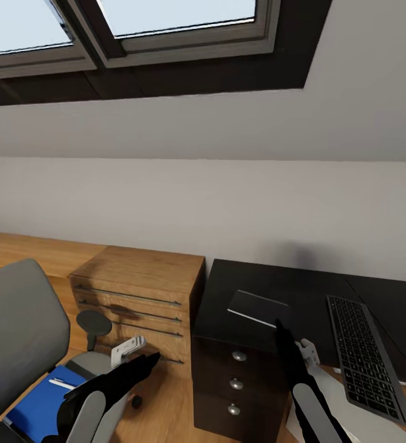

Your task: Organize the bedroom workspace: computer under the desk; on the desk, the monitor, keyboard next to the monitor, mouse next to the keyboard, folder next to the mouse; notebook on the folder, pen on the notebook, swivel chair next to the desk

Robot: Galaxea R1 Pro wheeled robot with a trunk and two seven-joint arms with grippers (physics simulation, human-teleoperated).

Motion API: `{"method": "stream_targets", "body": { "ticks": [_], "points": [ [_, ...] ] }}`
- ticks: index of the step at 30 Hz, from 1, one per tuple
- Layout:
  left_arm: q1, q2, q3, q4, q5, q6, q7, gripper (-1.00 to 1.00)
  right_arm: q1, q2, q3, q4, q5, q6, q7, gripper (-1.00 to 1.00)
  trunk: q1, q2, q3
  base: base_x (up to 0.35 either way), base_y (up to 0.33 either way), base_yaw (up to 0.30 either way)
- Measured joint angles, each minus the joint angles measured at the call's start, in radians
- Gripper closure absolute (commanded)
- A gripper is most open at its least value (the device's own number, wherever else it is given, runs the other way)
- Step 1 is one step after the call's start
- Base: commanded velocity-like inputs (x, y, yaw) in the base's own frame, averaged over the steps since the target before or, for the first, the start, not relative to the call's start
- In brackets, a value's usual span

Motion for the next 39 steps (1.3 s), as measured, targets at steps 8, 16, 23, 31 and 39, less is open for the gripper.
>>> {"method": "stream_targets", "body": {
  "ticks": [8, 16, 23, 31, 39],
  "points": [
    [-0.001, 0.0, 0.0, 0.0, 0.0, 0.0, 0.0, -1.0, 0.0, 0.0, 0.0, 0.0, -0.001, 0.0, 0.0, 1.0, 0.031, -0.056, -0.025, 0.0, 0.0, 0.0],
    [0.0, 0.0, -0.001, 0.0, 0.0, 0.0, 0.0, -1.0, 0.0, 0.0, 0.0, 0.0, -0.001, 0.0, 0.0, 1.0, 0.061, -0.112, -0.05, 0.0, 0.0, 0.0],
    [0.0, 0.0, 0.0, 0.0, 0.001, 0.0, 0.0, -1.0, 0.0, 0.0, 0.0, 0.0, -0.001, 0.0, -0.001, 1.0, 0.088, -0.161, -0.072, 0.0, 0.0, 0.0],
    [0.0, 0.0, 0.0, 0.0, 0.001, 0.001, 0.0, -1.0, 0.0, 0.0, 0.0, 0.001, -0.001, 0.0, -0.002, 1.0, 0.119, -0.217, -0.097, 0.0, 0.0, 0.0],
    [0.0, 0.0, 0.0, 0.0, 0.002, 0.0, 0.0, -1.0, 0.0, 0.001, 0.0, 0.001, -0.001, 0.0, -0.002, 1.0, 0.15, -0.273, -0.122, 0.0, 0.0, 0.0]
  ]
}}
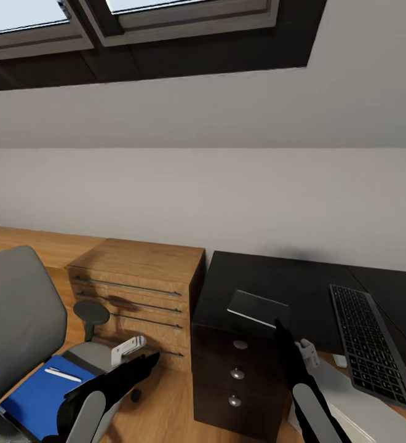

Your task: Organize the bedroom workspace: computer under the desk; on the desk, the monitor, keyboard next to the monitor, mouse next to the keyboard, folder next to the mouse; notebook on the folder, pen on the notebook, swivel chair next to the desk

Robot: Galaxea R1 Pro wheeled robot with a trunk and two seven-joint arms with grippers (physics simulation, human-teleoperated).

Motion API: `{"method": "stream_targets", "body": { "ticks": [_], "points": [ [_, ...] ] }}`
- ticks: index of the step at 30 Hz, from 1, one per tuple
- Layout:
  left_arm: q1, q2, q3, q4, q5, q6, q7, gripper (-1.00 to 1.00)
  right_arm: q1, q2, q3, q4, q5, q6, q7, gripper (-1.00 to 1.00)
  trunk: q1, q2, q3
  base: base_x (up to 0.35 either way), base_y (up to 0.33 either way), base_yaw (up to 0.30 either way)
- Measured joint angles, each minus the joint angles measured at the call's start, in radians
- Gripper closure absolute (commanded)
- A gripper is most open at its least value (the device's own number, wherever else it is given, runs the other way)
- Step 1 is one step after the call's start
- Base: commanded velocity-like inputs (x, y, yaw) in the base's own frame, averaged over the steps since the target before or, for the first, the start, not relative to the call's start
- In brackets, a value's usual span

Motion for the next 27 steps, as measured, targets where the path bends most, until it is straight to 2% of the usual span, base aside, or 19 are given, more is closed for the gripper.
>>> {"method": "stream_targets", "body": {
  "ticks": [27],
  "points": [
    [-0.001, 0.0, 0.0, 0.002, 0.002, 0.001, 0.001, -1.0, 0.0, -0.002, 0.001, -0.002, 0.0, 0.005, 0.0, 1.0, 0.104, -0.189, -0.085, 0.0, 0.0, 0.0]
  ]
}}
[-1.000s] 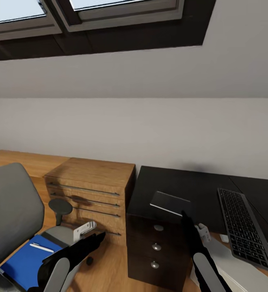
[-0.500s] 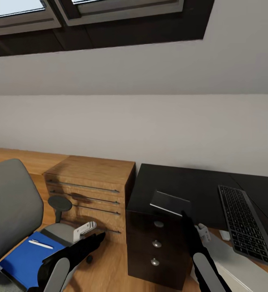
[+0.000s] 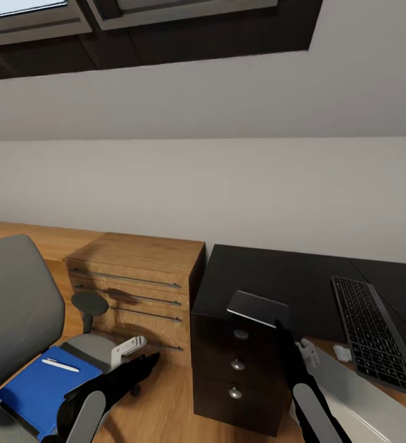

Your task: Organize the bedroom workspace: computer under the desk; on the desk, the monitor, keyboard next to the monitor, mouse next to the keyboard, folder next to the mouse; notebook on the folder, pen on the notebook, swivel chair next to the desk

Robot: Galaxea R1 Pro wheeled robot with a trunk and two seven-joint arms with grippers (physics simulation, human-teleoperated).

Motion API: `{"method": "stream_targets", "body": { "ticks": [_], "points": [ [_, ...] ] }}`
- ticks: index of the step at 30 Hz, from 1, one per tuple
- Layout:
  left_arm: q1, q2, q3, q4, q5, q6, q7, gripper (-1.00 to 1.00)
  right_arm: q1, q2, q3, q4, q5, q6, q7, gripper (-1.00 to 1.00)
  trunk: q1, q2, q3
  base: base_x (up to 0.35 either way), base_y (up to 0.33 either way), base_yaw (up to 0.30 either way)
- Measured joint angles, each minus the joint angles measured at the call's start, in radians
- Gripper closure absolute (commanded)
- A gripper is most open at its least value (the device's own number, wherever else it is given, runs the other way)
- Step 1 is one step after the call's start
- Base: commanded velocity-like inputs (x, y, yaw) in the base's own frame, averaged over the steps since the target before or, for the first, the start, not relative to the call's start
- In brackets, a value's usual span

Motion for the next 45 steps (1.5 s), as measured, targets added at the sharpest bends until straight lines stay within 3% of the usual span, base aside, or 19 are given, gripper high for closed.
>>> {"method": "stream_targets", "body": {
  "ticks": [13, 17, 18, 24, 45],
  "points": [
    [0.001, 0.0, 0.006, 0.001, 0.0, -0.001, 0.0, -1.0, 0.0, -0.003, 0.003, -0.001, 0.014, 0.001, -0.017, 1.0, 0.004, -0.007, -0.003, 0.0, 0.0, 0.0],
    [0.0, 0.0, 0.011, 0.001, 0.0, -0.001, 0.001, -1.0, 0.0, -0.003, 0.002, 0.0, 0.066, 0.001, -0.024, 1.0, 0.004, -0.007, -0.003, 0.0, 0.0, 0.0],
    [0.0, 0.0, 0.012, 0.002, 0.0, -0.001, 0.0, -1.0, 0.0, -0.002, 0.002, 0.0, 0.102, 0.0, -0.025, 1.0, 0.004, -0.007, -0.003, 0.0, 0.0, 0.0],
    [0.0, 0.0, 0.013, 0.002, 0.0, -0.001, 0.0, -1.0, 0.0, 0.0, 0.003, 0.0, 0.156, 0.0, -0.028, 1.0, 0.004, -0.007, -0.003, 0.0, 0.0, 0.0],
    [0.0, -0.001, 0.006, 0.011, -0.002, -0.001, -0.001, -1.0, 0.0, 0.0, 0.001, -0.005, 0.166, 0.001, -0.028, 1.0, 0.004, -0.007, -0.003, -0.026, 0.0, 0.0]
  ]
}}
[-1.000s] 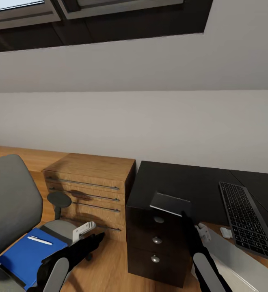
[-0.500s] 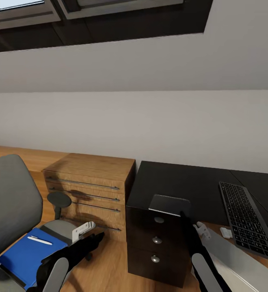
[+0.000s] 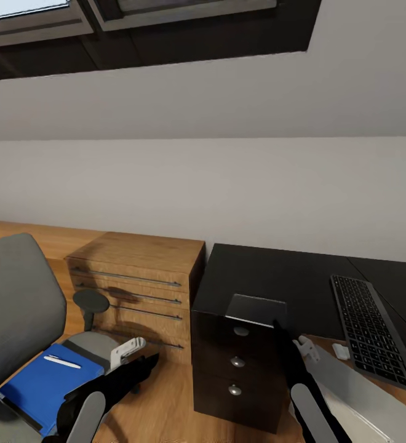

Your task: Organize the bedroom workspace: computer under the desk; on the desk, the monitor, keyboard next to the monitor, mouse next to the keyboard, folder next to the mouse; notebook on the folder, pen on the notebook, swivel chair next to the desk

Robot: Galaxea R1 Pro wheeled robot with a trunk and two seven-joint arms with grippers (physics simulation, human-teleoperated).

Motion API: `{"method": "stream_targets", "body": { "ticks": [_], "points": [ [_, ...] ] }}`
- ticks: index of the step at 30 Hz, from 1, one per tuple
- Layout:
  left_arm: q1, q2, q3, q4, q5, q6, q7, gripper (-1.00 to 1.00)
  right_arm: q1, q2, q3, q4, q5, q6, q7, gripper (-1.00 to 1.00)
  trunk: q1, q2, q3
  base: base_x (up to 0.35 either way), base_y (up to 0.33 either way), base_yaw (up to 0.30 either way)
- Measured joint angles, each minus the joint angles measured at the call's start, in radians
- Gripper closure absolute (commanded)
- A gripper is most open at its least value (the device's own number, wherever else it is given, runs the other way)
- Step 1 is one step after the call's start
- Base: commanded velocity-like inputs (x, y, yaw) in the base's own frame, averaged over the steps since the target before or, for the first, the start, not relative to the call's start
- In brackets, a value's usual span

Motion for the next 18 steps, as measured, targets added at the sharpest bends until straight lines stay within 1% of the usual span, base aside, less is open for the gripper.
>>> {"method": "stream_targets", "body": {
  "ticks": [18],
  "points": [
    [0.0, 0.0, -0.002, 0.002, 0.001, 0.0, 0.0, -1.0, 0.0, 0.001, 0.002, 0.006, -0.001, 0.002, 0.0, 1.0, 0.0, 0.0, 0.0, -0.011, 0.0, 0.0]
  ]
}}
